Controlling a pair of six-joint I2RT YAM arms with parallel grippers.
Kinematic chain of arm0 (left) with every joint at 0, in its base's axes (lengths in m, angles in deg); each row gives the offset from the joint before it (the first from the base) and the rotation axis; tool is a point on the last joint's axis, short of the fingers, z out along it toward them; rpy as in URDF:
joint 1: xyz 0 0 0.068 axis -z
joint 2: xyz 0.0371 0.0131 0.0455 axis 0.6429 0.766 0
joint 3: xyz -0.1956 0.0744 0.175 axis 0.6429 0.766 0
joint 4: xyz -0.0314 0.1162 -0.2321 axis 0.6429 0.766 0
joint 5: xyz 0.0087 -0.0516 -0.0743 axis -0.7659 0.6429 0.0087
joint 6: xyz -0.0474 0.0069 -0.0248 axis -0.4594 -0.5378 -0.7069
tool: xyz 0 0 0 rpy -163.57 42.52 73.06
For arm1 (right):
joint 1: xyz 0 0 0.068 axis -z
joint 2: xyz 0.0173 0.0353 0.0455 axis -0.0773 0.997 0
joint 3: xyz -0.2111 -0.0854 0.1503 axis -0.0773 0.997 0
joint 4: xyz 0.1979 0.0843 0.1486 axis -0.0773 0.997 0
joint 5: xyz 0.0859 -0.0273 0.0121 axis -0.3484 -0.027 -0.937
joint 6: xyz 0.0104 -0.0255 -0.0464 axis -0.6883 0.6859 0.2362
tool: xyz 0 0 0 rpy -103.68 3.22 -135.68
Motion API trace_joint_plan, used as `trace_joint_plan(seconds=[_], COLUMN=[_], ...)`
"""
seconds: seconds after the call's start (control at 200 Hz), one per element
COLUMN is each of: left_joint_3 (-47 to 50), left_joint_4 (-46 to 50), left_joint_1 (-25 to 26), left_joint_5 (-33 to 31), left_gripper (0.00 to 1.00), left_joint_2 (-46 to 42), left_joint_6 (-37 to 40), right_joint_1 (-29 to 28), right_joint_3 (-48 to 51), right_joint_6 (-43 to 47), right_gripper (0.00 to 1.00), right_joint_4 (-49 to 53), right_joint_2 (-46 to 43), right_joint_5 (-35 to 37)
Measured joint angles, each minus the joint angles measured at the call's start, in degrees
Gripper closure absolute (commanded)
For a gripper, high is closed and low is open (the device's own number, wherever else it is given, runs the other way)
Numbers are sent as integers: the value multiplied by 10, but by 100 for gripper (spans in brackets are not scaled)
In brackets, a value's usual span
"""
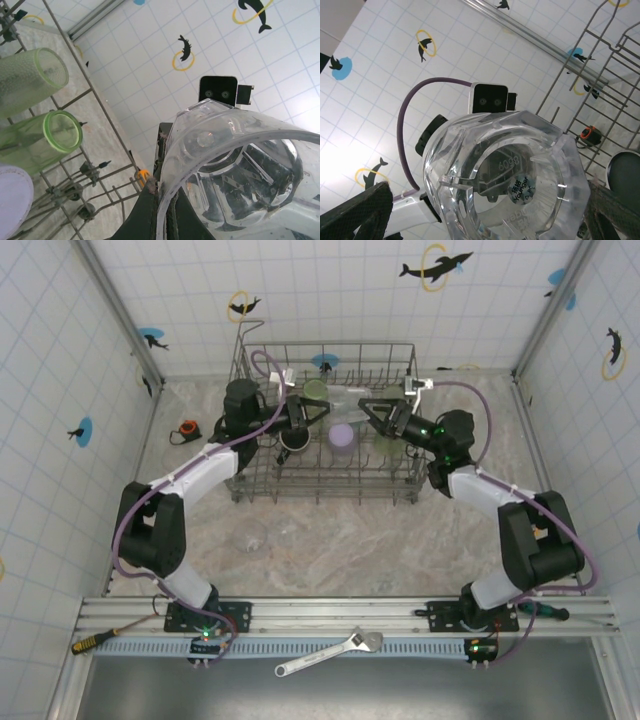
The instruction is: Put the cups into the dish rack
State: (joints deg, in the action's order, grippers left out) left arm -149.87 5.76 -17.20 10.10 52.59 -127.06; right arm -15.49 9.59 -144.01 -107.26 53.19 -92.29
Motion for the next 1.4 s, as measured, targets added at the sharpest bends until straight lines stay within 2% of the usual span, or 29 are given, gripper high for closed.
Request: trace_joint_plan(seconds=[0.295,0.42,0.646,0.836,0.956,1.046,1.171,1.401], left_joint_3=[10,15,15,15,12,3,2,-3], left_joint_4=[-37,-41,-52,-52,-20,27,80,153], left_joint_1=[0,0,0,-1,0,-1,-9,-23], left_joint_5=[12,14,24,22,12,-12,-53,-121], left_gripper=[100,100,100,84,59,50,30,9], left_joint_2=[1,1,1,1,1,-2,-24,-79], left_joint_6=[-36,-41,-57,-59,-31,-4,31,85], right_joint_1=[-12,-14,-15,-19,-24,-26,-26,-26], right_joint_3=[-11,-12,-20,-23,-37,-41,-42,-56], right_joint_6=[-28,-48,-65,-50,-15,16,62,130], right_gripper=[1,13,42,50,53,55,56,57], right_joint_4=[-52,-80,-104,-96,-52,-10,53,125], right_joint_2=[23,40,54,54,53,50,35,6], right_joint_5=[4,9,15,19,20,24,33,63])
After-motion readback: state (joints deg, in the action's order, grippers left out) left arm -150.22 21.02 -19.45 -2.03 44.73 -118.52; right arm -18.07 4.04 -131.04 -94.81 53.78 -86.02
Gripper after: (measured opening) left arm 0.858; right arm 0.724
